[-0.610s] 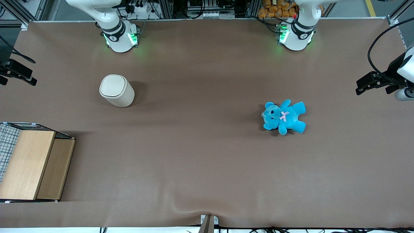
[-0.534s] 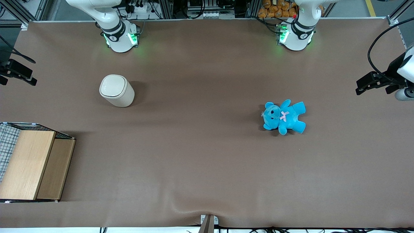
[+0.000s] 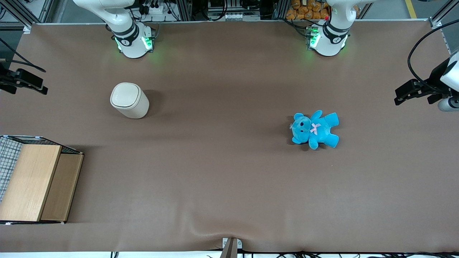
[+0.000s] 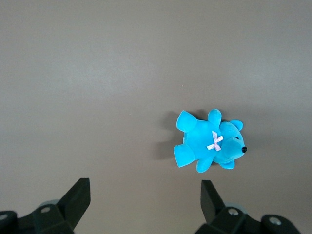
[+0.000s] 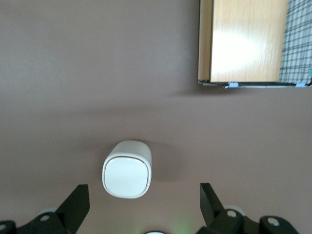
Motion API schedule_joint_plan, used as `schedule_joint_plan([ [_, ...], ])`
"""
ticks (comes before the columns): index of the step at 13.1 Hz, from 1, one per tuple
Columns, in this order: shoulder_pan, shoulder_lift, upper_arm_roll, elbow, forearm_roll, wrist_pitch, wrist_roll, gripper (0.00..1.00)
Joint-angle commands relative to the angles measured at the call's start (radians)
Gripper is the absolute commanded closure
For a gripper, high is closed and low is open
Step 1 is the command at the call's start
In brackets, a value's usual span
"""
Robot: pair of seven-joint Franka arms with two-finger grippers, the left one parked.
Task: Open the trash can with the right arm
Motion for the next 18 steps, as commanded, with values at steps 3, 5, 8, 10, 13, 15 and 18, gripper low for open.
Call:
schedule_joint_plan([
  [3, 0.011, -0.024, 0.054, -0.081, 0.011, -0.042, 0.086, 0.16],
  [5, 0.011, -0.035, 0.059, -0.124, 0.012, -0.035, 0.086, 0.38],
  [8, 0.011, -0.058, 0.062, -0.223, 0.013, -0.015, 0.085, 0.65],
  [10, 0.011, -0.084, 0.065, -0.301, 0.013, 0.008, 0.085, 0.88],
  [13, 0.01, -0.202, 0.065, -0.507, 0.013, 0.129, 0.086, 1.0],
  [15, 0.01, -0.262, 0.065, -0.634, 0.013, 0.21, 0.085, 1.0],
  [18, 0.007, -0.297, 0.064, -0.718, 0.013, 0.252, 0.085, 1.0],
])
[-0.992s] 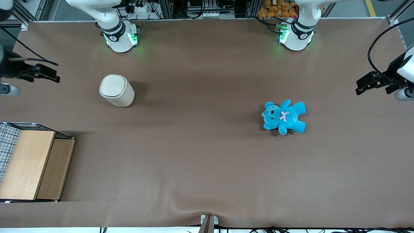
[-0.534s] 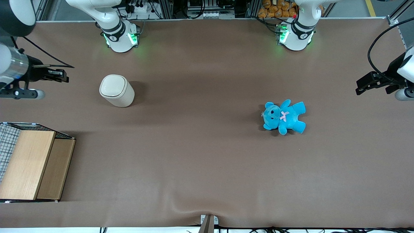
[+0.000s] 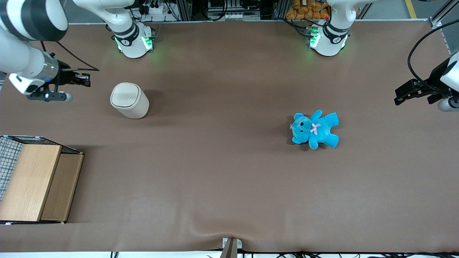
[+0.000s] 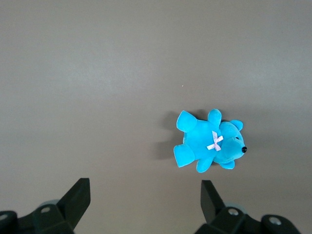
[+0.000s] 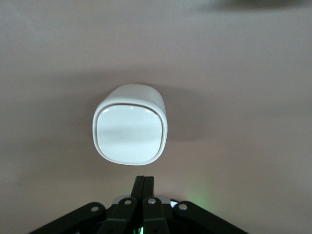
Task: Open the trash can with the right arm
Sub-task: 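Move the right gripper toward the white trash can's lid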
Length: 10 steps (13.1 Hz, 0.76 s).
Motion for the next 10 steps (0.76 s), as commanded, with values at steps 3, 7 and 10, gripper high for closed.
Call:
schedule_joint_plan([
  [3, -0.005, -0.064, 0.005, -0.131, 0.008, 0.06, 0.013, 1.0],
  [7, -0.005, -0.062, 0.005, -0.235, 0.008, 0.175, 0.013, 1.0],
  [10, -0.003, -0.052, 0.006, -0.292, 0.008, 0.264, 0.013, 1.0],
])
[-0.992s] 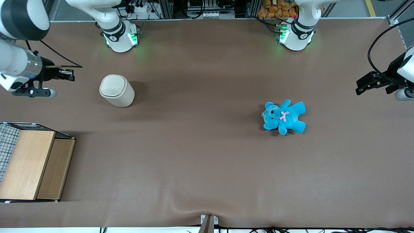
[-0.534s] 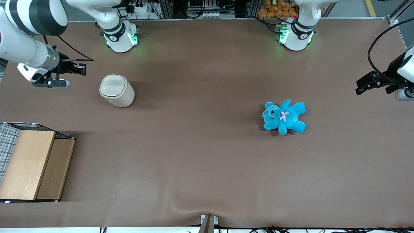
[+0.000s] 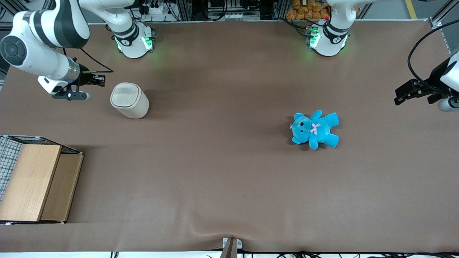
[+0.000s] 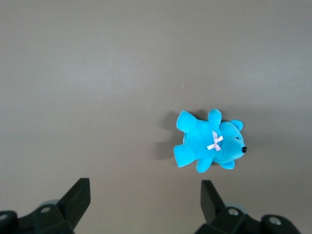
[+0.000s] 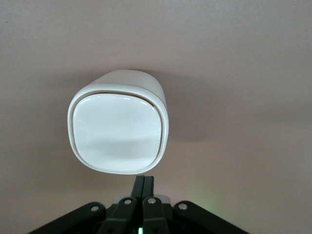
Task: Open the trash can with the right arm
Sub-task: 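Move the right gripper toward the white trash can's lid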
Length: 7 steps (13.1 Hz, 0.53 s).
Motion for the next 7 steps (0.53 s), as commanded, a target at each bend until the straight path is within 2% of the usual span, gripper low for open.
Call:
schedule_joint_plan([
  [1, -0.003, -0.015, 0.006, -0.085, 0.008, 0.112, 0.013, 1.0],
  [7, 0.003, 0.051, 0.006, -0.12, 0.008, 0.186, 0.013, 1.0],
])
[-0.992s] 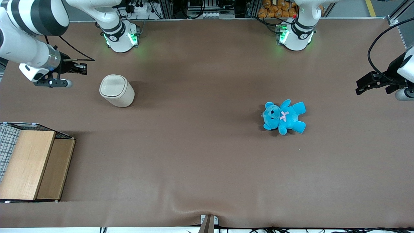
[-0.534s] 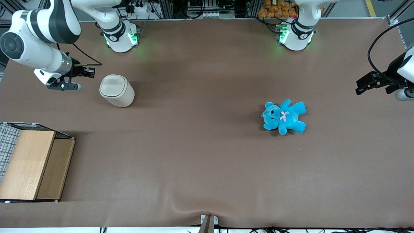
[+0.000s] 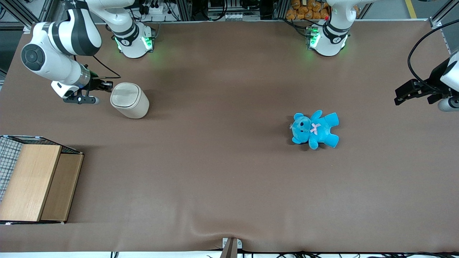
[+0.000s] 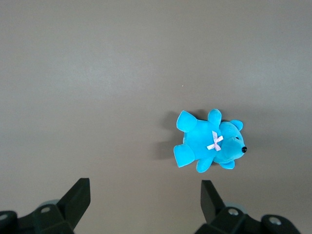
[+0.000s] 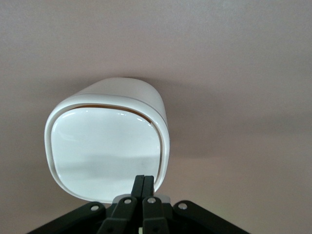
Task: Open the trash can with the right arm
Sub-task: 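Lower the right gripper onto the lid edge of the trash can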
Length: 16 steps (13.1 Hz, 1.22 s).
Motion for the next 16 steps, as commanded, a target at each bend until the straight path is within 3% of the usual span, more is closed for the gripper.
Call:
schedule_joint_plan([
  [1, 0.008, 0.028, 0.005, -0.028, 0.008, 0.05, 0.013, 1.0],
  [16, 0.009, 0.095, 0.005, -0.045, 0.008, 0.141, 0.011, 1.0],
])
